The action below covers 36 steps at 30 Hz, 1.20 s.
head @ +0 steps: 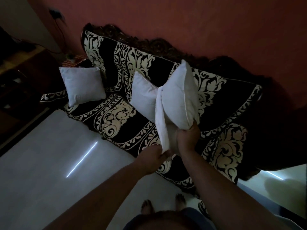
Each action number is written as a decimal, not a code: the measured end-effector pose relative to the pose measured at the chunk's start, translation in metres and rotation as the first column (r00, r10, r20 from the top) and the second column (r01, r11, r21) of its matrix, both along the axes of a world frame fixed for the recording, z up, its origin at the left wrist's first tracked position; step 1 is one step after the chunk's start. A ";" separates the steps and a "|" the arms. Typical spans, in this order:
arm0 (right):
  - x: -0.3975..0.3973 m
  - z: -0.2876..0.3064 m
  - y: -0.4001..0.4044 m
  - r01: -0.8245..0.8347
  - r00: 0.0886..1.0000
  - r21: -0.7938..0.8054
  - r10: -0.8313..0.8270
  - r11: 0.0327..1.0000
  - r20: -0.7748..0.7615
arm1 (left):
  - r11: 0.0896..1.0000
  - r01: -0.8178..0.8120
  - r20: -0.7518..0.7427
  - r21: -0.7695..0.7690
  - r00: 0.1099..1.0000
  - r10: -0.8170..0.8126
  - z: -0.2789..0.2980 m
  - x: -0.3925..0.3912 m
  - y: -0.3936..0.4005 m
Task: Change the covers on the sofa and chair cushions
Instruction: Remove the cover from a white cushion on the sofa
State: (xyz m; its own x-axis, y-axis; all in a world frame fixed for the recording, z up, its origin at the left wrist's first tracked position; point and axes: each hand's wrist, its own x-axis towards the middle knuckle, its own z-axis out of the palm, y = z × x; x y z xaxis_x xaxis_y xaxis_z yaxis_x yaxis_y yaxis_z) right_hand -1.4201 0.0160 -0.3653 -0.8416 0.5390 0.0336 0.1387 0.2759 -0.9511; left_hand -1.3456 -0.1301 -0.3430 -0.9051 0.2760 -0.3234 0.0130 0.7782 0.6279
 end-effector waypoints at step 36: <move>0.008 0.032 -0.030 -0.560 0.822 0.260 0.488 0.787 0.294 | 0.628 -0.523 0.182 0.576 0.831 0.526 0.033 -0.058 -0.039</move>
